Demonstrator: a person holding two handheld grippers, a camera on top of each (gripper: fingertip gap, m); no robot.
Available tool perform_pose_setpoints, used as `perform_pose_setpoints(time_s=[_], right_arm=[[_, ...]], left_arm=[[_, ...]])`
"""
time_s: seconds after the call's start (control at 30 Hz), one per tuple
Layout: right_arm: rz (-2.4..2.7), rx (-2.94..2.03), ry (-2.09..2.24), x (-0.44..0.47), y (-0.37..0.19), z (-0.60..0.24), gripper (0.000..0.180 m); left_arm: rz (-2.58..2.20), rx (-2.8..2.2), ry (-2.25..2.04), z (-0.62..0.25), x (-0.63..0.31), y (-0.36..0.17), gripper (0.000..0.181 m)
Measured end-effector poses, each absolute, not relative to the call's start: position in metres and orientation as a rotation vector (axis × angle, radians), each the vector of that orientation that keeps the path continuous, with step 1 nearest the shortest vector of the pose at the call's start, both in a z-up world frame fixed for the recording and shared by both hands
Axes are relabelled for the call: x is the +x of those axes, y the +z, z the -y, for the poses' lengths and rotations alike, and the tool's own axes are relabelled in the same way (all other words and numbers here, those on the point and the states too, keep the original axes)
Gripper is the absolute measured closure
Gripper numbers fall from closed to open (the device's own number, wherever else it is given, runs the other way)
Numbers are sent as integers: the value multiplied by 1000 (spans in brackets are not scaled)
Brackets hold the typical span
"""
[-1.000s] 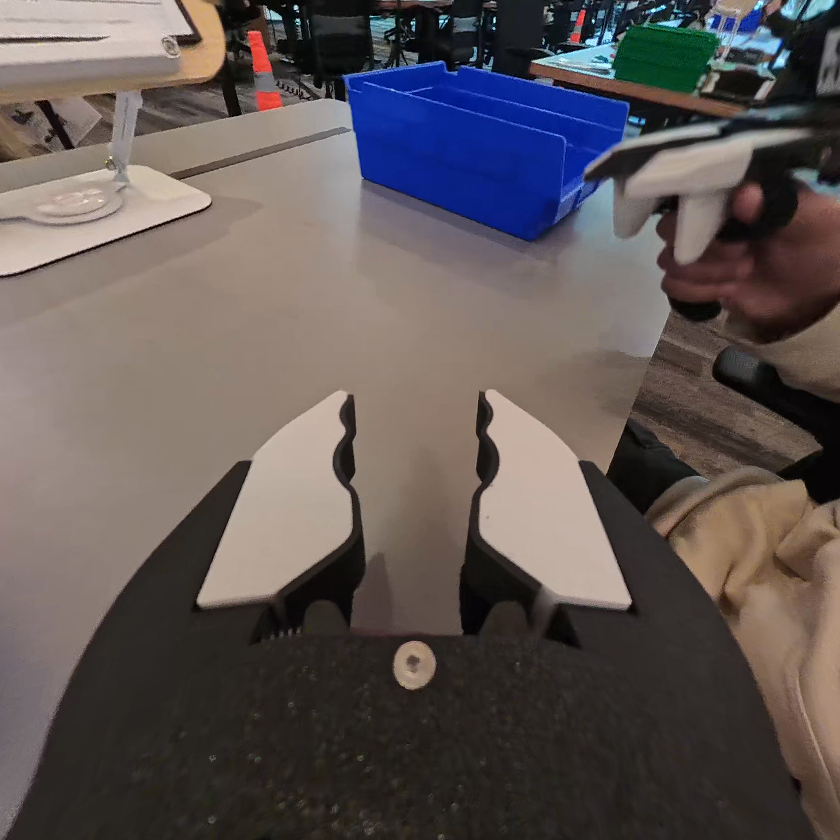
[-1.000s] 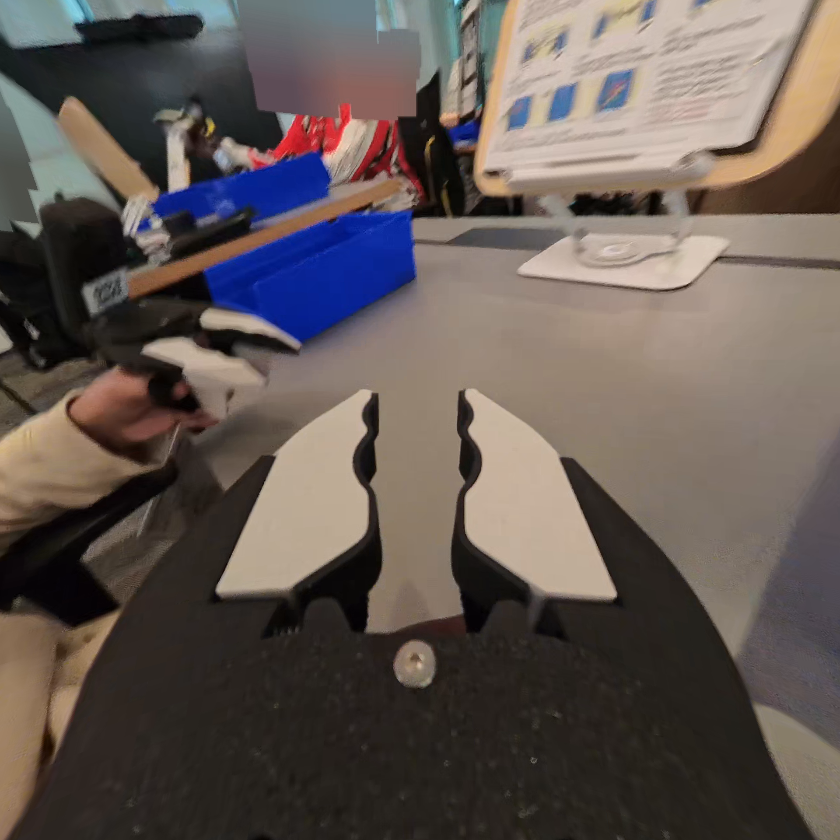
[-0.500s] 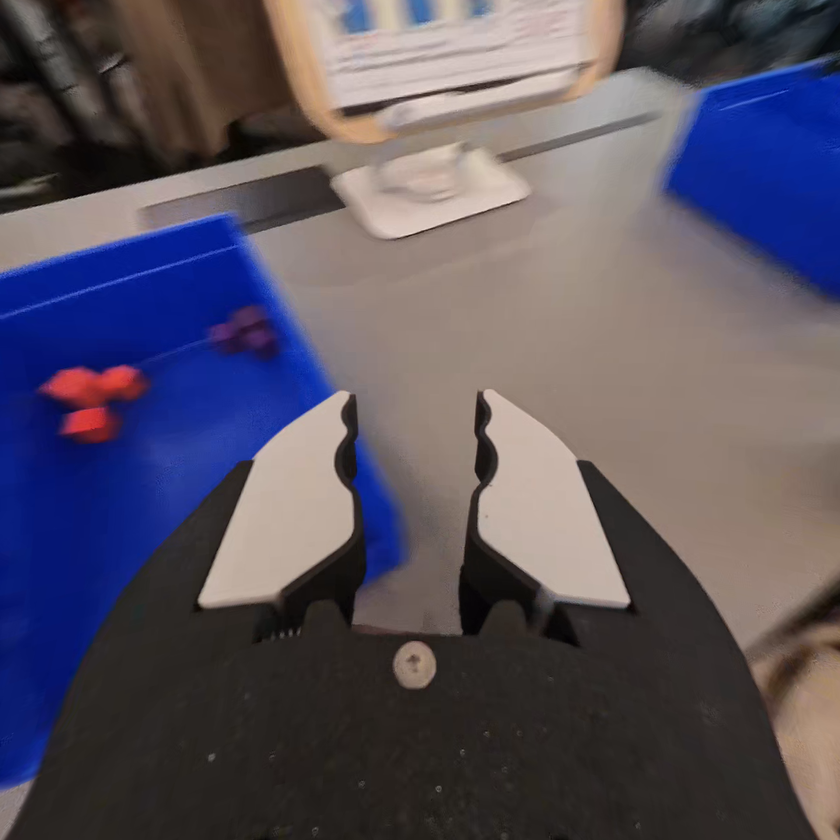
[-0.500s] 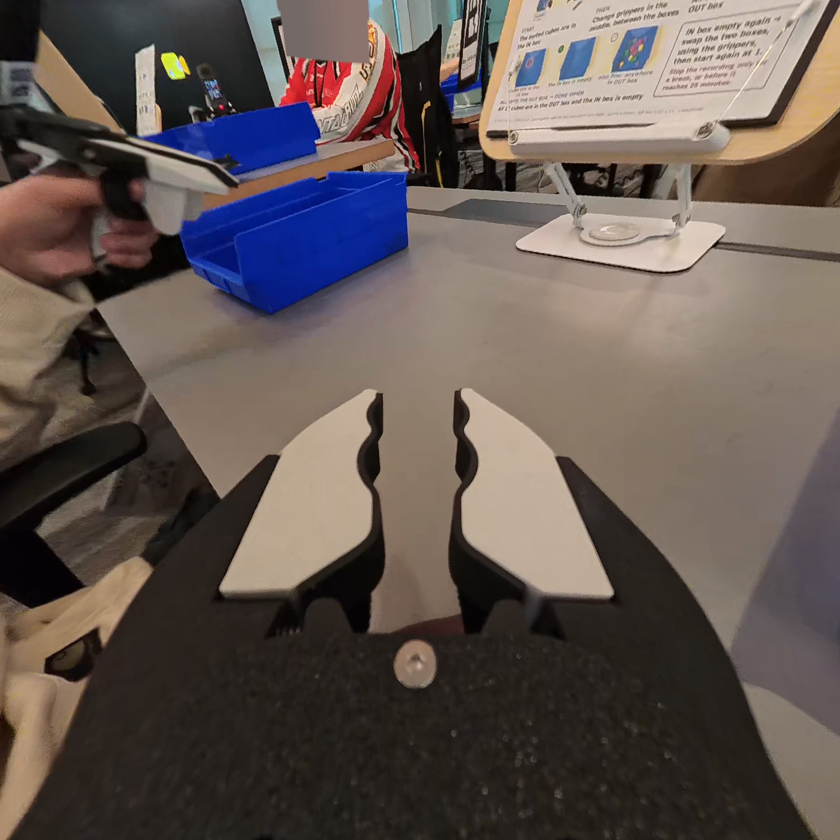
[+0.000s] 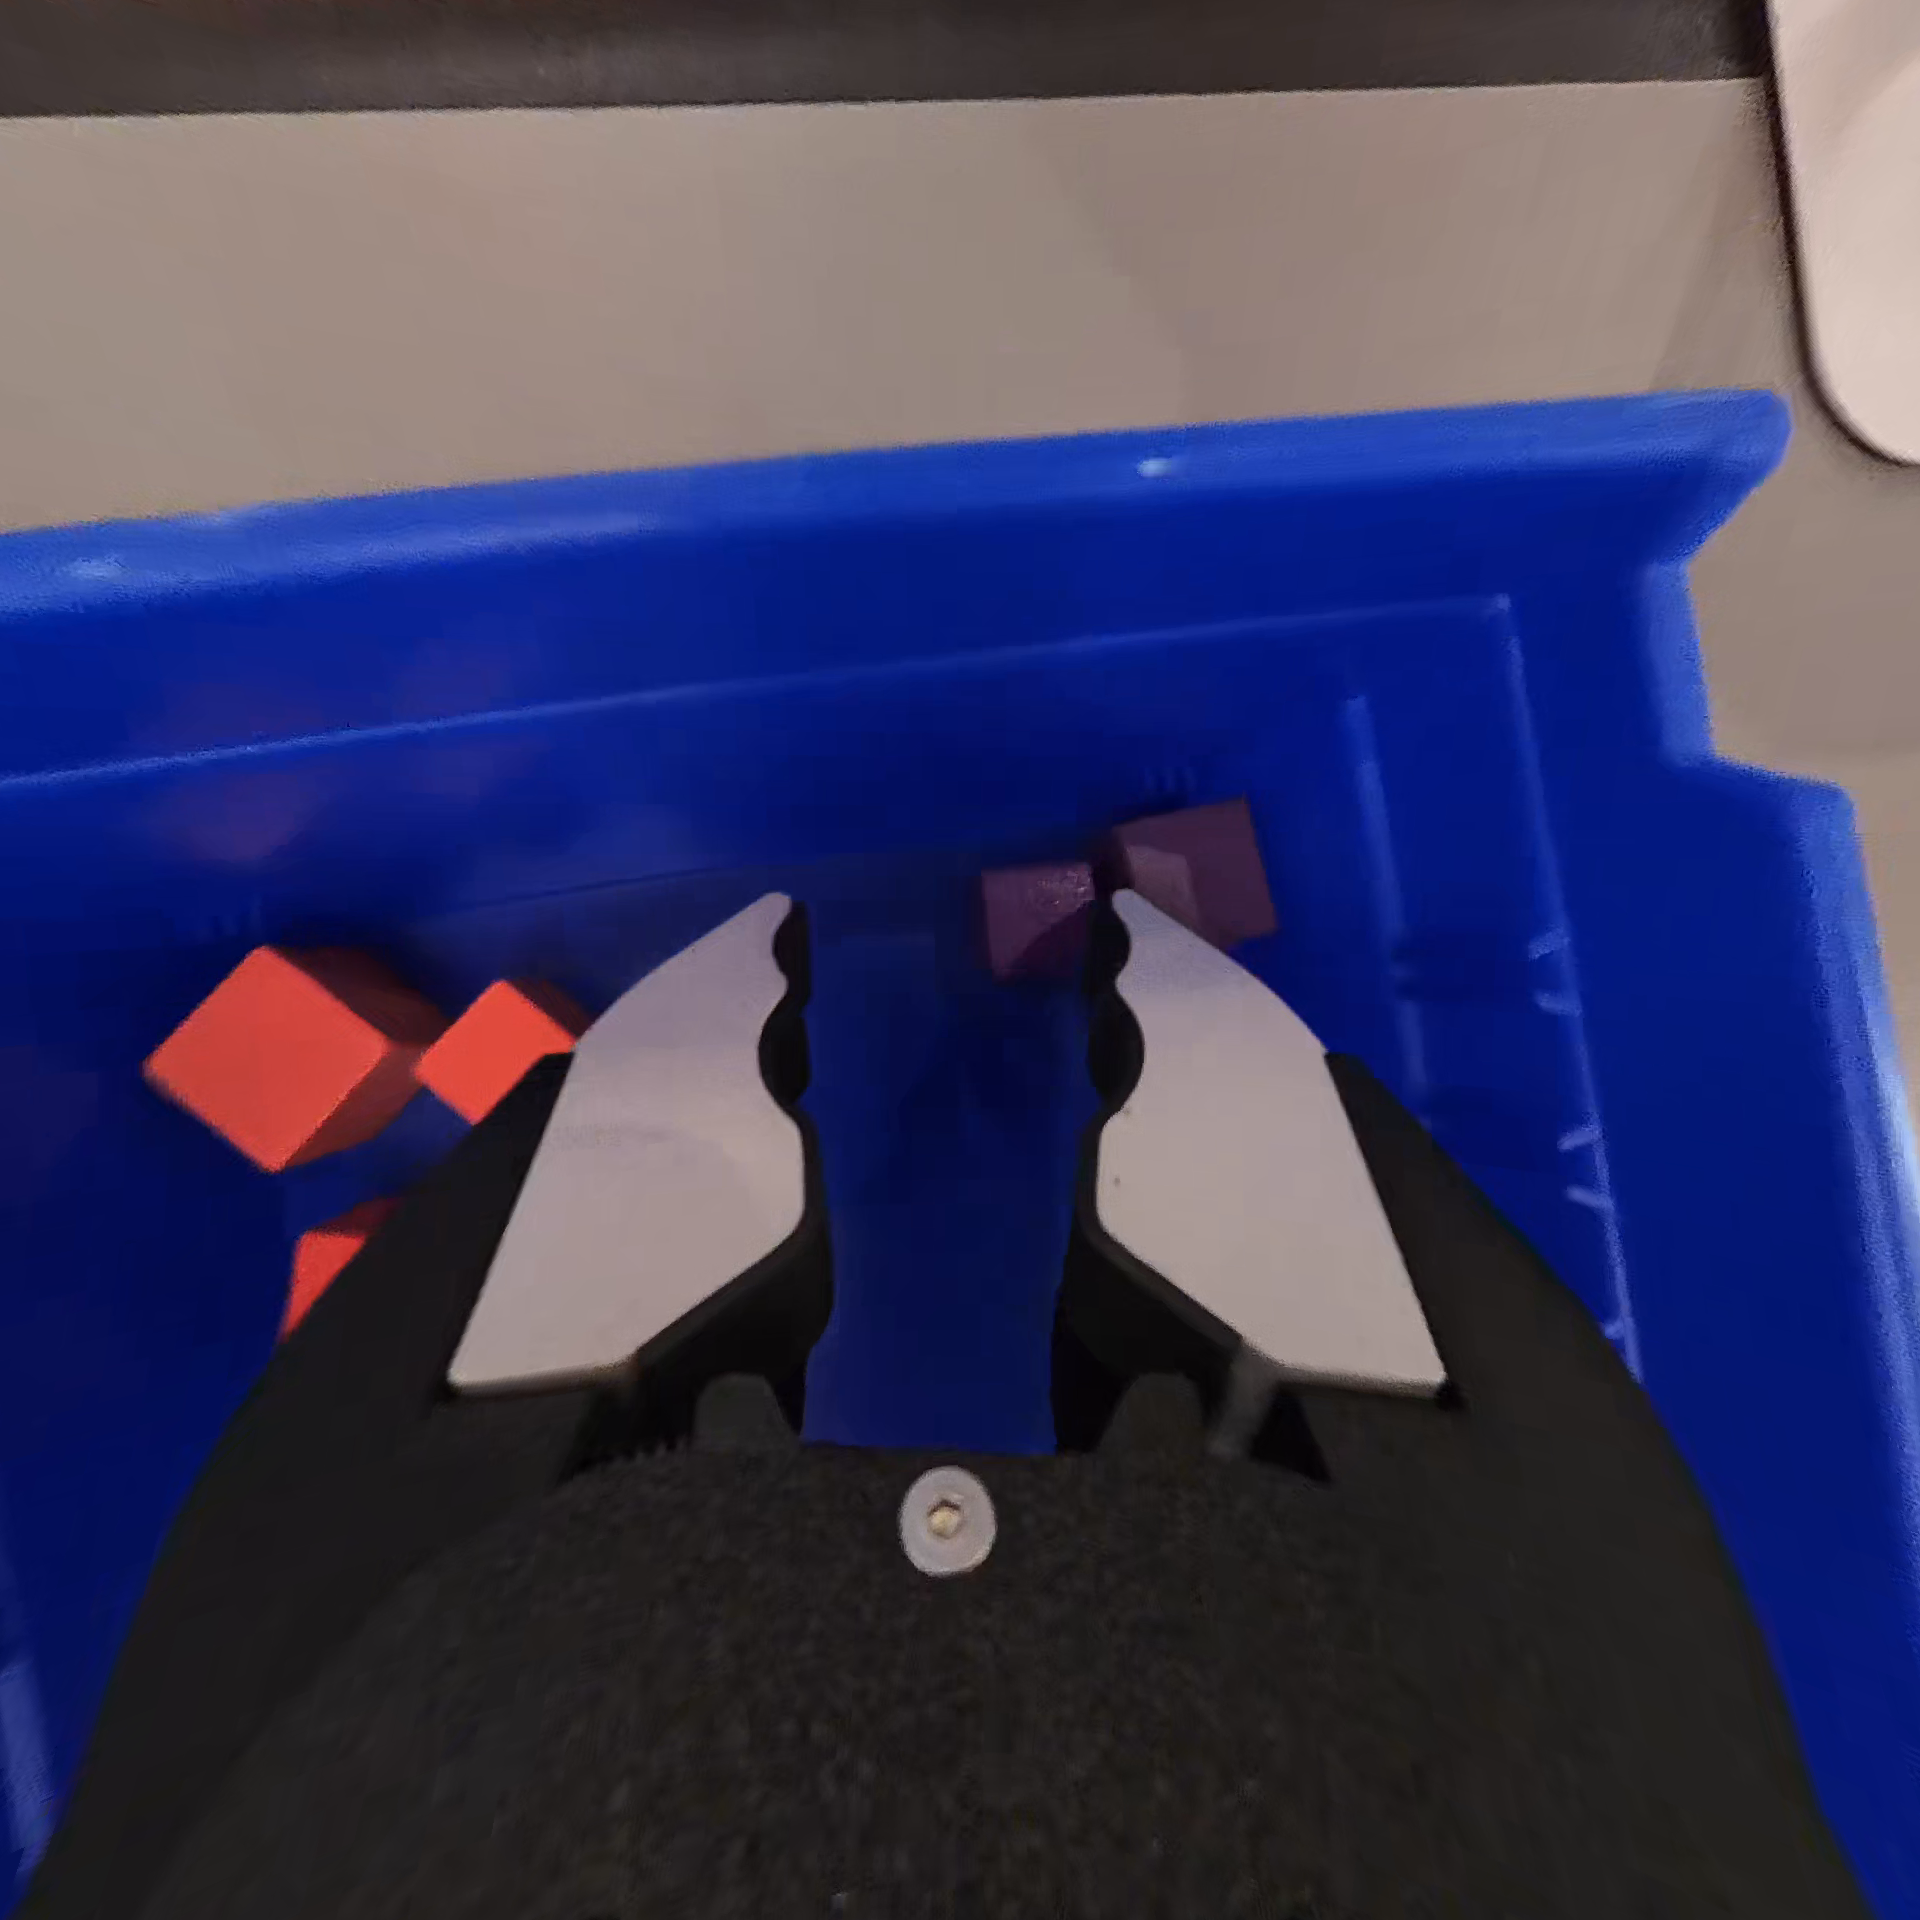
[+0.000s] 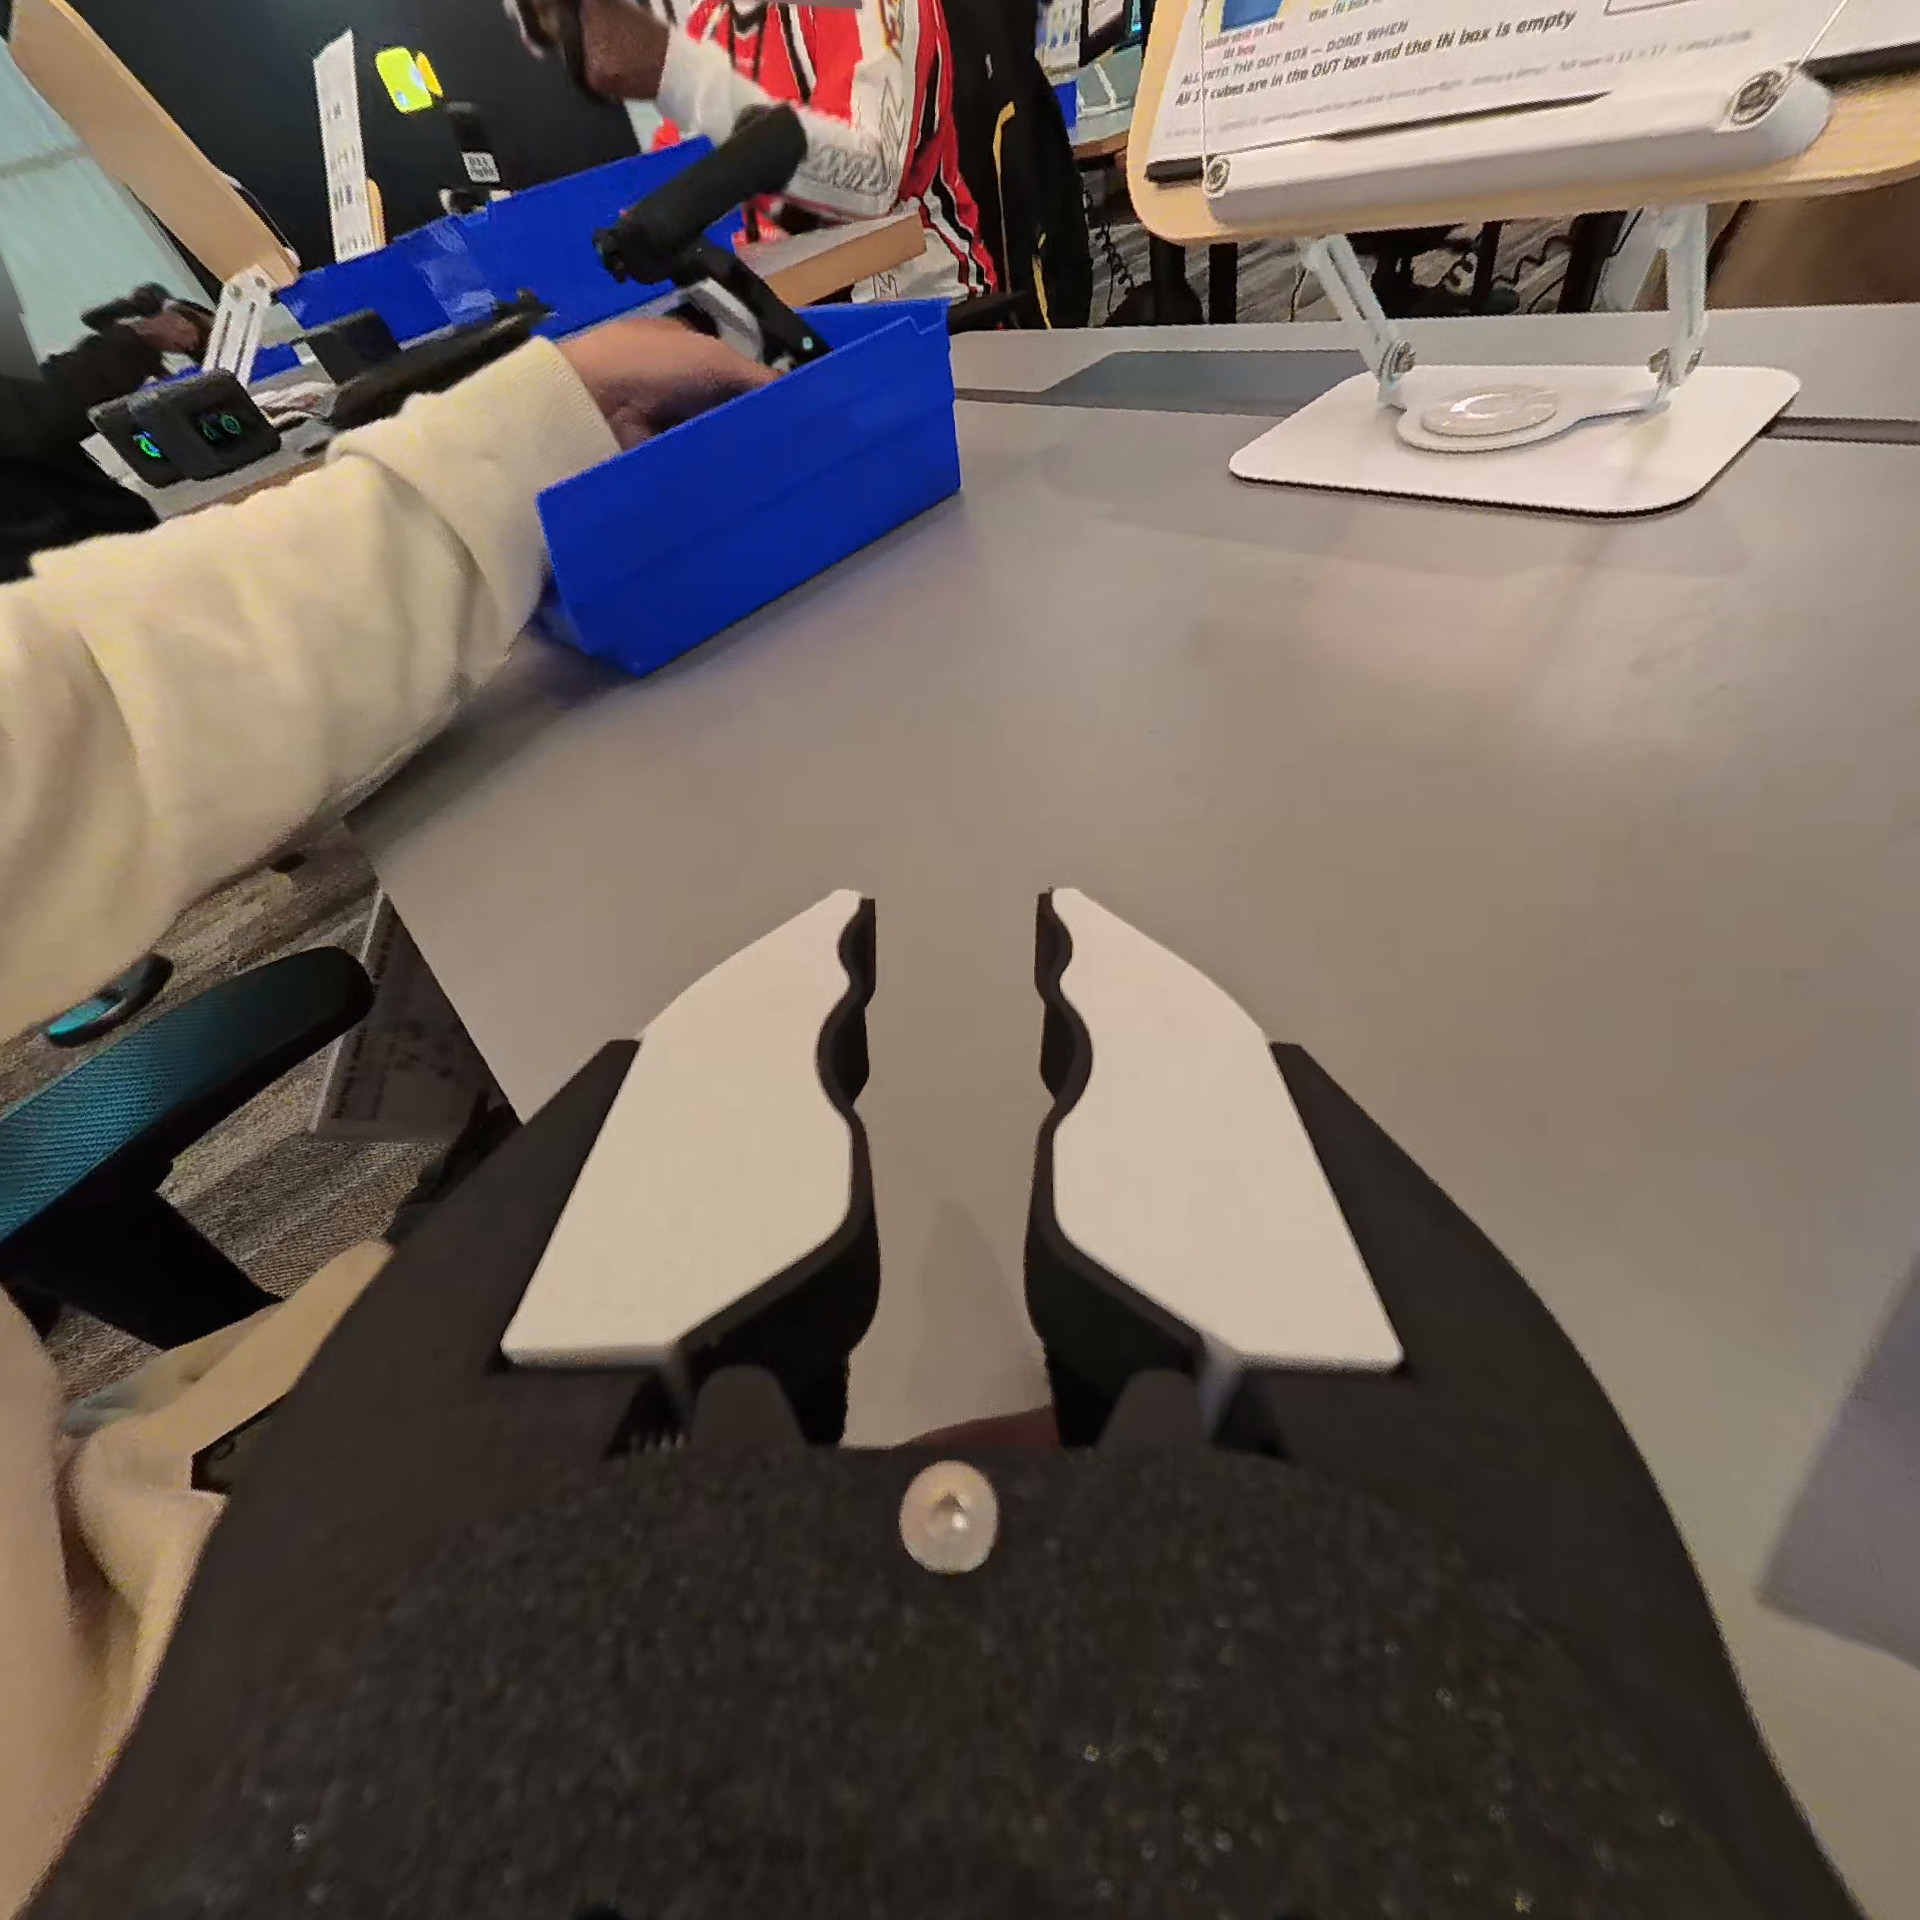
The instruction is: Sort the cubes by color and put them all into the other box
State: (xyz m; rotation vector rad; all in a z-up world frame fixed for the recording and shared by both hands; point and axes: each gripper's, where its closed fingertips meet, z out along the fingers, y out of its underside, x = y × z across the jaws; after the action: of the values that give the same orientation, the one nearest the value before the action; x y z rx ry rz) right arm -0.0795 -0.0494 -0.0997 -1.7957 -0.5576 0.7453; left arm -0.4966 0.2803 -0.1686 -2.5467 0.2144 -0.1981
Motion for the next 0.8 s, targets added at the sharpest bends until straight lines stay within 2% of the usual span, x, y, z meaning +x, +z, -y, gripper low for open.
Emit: perform_pose_setpoints(time_s=[0.07,0.27,0.4,0.53,0.63,0.8], right_arm=[[556,-1809,762,-80,-103,51,151],[566,-1842,785,-82,-111,55,150],[563,-1841,791,-83,-111,55,150],[573,-1841,791,-85,-110,55,151],[579,-1828,767,-82,-105,56,151],[543,-1813,719,-67,-102,51,152]], left_arm=[[-193,-2542,-293,-285,-490,-171,138],[-230,-2613,-226,-277,-497,-183,135],[-268,-2577,-172,-281,-502,-185,158],[-296,-2544,-253,-277,-499,-182,158],[-356,-2435,-369,-256,-490,-158,158],[-479,-2074,-473,-178,-476,-86,158]])
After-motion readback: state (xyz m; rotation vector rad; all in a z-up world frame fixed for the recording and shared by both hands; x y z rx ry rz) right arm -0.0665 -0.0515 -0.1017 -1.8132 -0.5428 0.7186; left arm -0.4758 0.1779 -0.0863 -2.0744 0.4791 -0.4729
